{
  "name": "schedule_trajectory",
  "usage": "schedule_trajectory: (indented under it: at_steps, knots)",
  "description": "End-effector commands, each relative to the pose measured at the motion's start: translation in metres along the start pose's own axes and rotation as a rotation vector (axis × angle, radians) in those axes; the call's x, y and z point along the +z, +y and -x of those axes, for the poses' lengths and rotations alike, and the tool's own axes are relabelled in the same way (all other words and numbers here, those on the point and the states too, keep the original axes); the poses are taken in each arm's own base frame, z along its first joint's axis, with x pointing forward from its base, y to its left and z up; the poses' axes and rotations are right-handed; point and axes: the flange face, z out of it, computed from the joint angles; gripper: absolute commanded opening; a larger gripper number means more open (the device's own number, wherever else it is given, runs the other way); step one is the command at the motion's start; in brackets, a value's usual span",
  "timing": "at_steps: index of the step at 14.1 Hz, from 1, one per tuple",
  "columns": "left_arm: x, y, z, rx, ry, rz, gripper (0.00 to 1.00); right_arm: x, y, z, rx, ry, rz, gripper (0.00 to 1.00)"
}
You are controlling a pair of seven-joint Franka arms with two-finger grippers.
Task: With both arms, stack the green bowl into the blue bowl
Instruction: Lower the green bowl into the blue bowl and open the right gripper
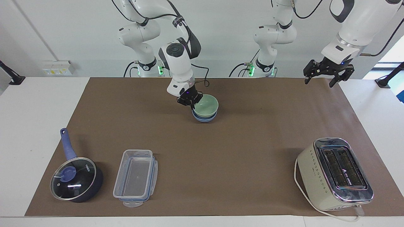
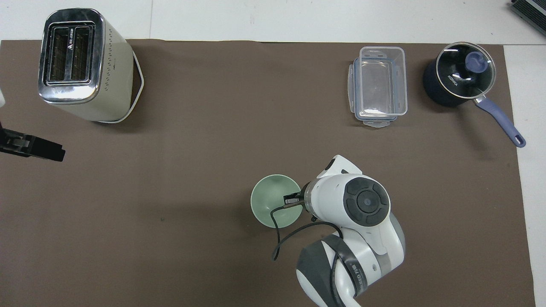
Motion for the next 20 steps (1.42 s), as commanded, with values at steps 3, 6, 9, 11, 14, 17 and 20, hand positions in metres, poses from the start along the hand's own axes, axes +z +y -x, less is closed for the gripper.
schedule_trajectory:
  at_steps: [3, 6, 9, 11, 14, 17, 20]
  knots:
    - [-0.001, -0.002, 0.008, 0.001, -0.005, -0.004, 1.0, 0.005, 0.004, -0.001, -0.008, 0.019, -0.018, 0.0]
    - [-0.001, -0.002, 0.008, 0.001, -0.005, -0.004, 1.0, 0.005, 0.003, 0.0, -0.009, 0.02, -0.019, 0.0]
    - [-0.001, -0.002, 0.008, 0.001, -0.005, -0.004, 1.0, 0.006, 0.0, 0.001, -0.014, 0.018, -0.019, 0.0]
    - [-0.001, -0.002, 0.008, 0.001, -0.005, -0.004, 1.0, 0.006, 0.0, 0.001, -0.012, 0.016, -0.018, 0.0]
    - [-0.001, -0.002, 0.008, 0.001, -0.005, -0.004, 1.0, 0.007, 0.0, 0.001, -0.01, 0.013, -0.017, 0.14]
    - [-0.001, -0.002, 0.008, 0.001, -0.005, -0.004, 1.0, 0.005, -0.002, -0.001, -0.007, 0.019, -0.018, 0.27]
    - [-0.001, -0.002, 0.008, 0.001, -0.005, -0.004, 1.0, -0.013, 0.0, -0.01, 0.006, 0.034, -0.025, 0.7]
